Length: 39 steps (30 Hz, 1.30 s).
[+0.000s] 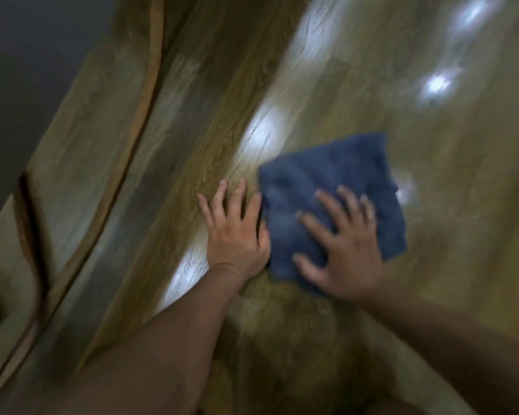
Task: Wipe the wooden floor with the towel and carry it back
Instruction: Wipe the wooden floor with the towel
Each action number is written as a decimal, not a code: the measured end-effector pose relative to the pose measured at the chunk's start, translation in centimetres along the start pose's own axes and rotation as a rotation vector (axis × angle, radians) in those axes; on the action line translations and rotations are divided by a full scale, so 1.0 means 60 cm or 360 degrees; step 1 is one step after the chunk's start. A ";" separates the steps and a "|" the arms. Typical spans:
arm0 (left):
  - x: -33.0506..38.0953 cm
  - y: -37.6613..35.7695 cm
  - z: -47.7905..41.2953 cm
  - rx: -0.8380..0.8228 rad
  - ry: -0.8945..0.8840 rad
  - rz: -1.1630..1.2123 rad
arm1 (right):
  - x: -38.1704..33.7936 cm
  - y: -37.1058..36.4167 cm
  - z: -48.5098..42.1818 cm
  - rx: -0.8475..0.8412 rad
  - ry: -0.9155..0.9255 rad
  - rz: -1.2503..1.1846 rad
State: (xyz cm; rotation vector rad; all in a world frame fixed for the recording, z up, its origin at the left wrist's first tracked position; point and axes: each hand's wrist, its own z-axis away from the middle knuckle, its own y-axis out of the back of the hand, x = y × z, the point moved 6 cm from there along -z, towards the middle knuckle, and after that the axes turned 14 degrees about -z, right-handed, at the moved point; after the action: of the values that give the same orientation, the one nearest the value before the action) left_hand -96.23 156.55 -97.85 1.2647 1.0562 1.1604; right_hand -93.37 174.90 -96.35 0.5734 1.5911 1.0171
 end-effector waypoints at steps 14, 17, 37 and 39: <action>0.052 0.035 -0.062 -0.0090 -0.0043 -0.0038 | 0.348 0.193 -0.166 0.0401 -0.0873 0.0157; 0.155 0.068 -0.186 0.0154 -0.0321 0.0123 | 0.273 0.157 -0.088 0.0460 -0.0804 0.0115; 0.393 -0.012 -0.329 -0.0013 -0.0693 -0.0192 | 0.658 0.375 -0.269 0.0443 -0.1058 0.0253; 0.394 -0.011 -0.333 -0.0053 -0.0717 -0.0167 | 0.672 0.386 -0.281 0.0453 -0.1053 0.0252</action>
State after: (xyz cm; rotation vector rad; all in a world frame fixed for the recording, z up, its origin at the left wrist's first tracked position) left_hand -112.82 182.70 -98.37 1.3467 0.7528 0.7603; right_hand -123.86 213.80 -97.89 1.1151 1.1071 0.6139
